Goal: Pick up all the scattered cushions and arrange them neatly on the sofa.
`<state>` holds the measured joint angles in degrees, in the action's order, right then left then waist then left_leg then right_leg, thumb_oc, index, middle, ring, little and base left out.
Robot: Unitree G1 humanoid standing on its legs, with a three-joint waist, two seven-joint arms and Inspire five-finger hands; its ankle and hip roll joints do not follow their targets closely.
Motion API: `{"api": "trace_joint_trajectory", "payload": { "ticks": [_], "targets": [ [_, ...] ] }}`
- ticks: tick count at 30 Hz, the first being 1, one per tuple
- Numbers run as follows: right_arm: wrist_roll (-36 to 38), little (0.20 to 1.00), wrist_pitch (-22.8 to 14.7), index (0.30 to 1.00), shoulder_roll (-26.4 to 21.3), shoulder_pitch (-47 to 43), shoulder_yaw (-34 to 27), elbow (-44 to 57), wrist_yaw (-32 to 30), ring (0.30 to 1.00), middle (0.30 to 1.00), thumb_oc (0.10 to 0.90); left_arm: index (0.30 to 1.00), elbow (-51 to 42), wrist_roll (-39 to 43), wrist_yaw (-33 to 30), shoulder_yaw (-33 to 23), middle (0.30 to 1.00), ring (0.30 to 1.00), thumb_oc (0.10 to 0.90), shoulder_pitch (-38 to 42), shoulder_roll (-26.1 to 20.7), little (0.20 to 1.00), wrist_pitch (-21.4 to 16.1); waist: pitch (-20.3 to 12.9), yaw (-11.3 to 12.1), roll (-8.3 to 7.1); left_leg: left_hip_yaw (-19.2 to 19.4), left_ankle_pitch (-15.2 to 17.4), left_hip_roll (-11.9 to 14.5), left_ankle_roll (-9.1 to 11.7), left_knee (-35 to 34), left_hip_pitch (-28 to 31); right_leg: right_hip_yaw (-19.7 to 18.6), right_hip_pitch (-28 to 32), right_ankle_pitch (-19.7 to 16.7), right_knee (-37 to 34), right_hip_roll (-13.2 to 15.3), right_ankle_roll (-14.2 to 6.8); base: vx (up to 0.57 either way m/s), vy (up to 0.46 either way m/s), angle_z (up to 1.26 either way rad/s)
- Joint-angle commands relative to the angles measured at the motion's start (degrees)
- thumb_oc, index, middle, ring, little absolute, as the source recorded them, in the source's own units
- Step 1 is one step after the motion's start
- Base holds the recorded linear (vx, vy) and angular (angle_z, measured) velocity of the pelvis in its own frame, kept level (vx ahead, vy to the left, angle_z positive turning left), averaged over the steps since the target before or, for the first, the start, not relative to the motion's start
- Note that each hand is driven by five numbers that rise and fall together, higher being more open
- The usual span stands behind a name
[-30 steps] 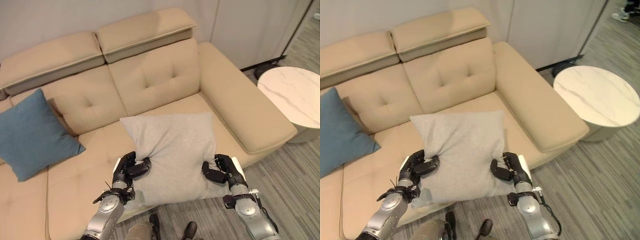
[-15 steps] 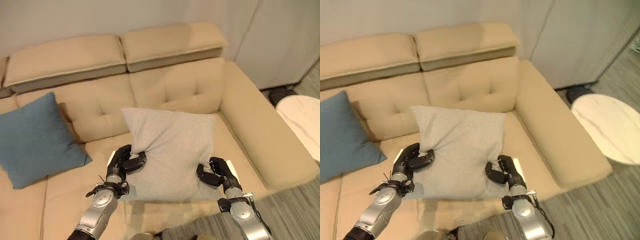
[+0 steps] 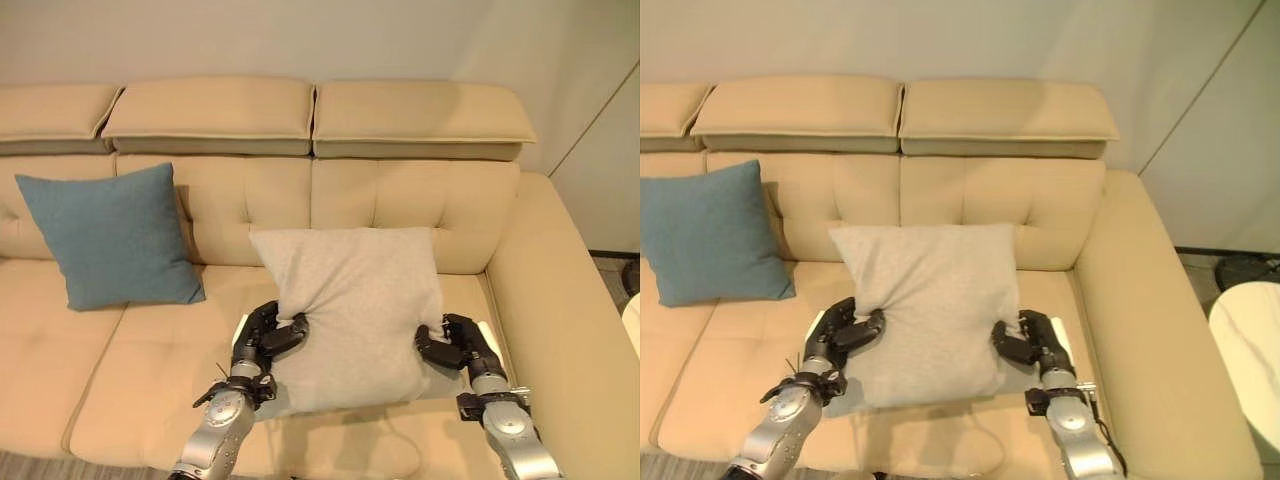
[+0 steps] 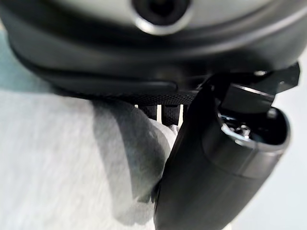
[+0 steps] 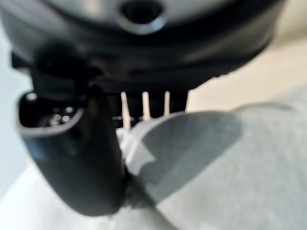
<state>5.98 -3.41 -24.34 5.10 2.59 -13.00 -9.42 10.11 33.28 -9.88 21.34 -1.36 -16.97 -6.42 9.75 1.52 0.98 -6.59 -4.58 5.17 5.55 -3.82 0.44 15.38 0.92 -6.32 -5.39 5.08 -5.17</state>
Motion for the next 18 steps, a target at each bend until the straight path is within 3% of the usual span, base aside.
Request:
{"api": "trace_joint_trajectory", "payload": {
  "ticks": [1, 3, 4, 9, 13, 18],
  "targets": [
    [3.72, 0.300, -9.95, 0.300, -1.07, -4.66, -2.25, 9.46, -1.82, 0.300, 0.300, 0.400, 0.300, -9.90, -2.05, 2.77, 0.36, 0.300, 0.300, 0.400, 9.66, 1.12, 0.300, -8.32, -3.63, -2.06, -1.42, 11.91, 4.98, -0.09, -0.90, 5.31, -4.17, 2.24, 1.83, 7.21, 0.39, 2.77, -2.89, -0.09, -0.058, 0.53],
    [3.72, 0.300, -9.93, 0.300, -1.09, -4.66, -2.26, 9.49, -1.82, 0.300, 0.300, 0.400, 0.300, -9.87, -2.06, 2.77, 0.35, 0.300, 0.300, 0.400, 9.69, 1.15, 0.300, -8.33, -3.71, -2.04, -1.39, 11.94, 4.98, -0.08, -0.89, 5.33, -4.29, 2.22, 1.72, 7.19, 0.39, 2.76, -2.89, -0.02, -0.013, 0.41],
    [3.55, 0.300, -9.78, 0.300, -1.15, -4.64, -2.56, 10.19, -2.17, 0.300, 0.300, 0.400, 0.300, -9.69, -2.32, 2.41, 0.50, 0.300, 0.300, 0.400, 10.14, 1.54, 0.300, -8.18, -3.92, -3.11, -0.52, 14.78, 4.38, 0.47, -1.11, 3.06, -3.67, 2.85, 1.02, 7.35, 0.39, 2.28, -2.96, 0.02, 0.016, 0.43],
    [2.28, 0.300, -9.54, 0.300, -0.92, -6.90, -1.33, 10.33, -3.01, 0.300, 0.300, 0.400, 0.300, -8.69, -5.24, 0.76, 1.17, 0.300, 0.300, 0.400, 12.88, 0.83, 0.300, -8.30, -3.85, -4.16, 0.09, 15.76, 2.44, 0.79, -1.16, -1.12, -4.68, 1.30, -3.41, 5.63, 0.39, 2.20, -3.81, -0.05, 0.039, -0.05],
    [-1.16, 0.300, -10.09, 0.300, 0.69, -11.17, 0.89, 12.23, -6.33, 0.300, 0.300, 0.400, 0.300, -8.15, -8.15, -2.17, 1.89, 0.300, 0.300, 0.400, 18.04, -0.47, 0.300, -9.56, -3.24, -5.00, 0.11, 17.16, 1.21, 1.97, -0.95, -1.18, -10.92, -1.18, -11.99, 3.49, 0.39, 1.84, -4.52, -0.14, 0.039, -0.29],
    [-4.69, 0.300, -10.45, 0.300, 0.86, -18.11, 2.28, 12.88, -11.34, 0.300, 0.300, 0.400, 0.300, -5.89, -9.44, -5.68, 3.39, 0.300, 0.300, 0.400, 26.59, -0.04, 0.300, -11.60, -3.12, -5.64, 0.15, 16.49, 0.06, 1.43, -0.87, -1.18, -18.00, -1.95, -19.06, 1.44, 0.39, 2.68, -4.75, -0.11, 0.055, -0.06]
  ]
}}
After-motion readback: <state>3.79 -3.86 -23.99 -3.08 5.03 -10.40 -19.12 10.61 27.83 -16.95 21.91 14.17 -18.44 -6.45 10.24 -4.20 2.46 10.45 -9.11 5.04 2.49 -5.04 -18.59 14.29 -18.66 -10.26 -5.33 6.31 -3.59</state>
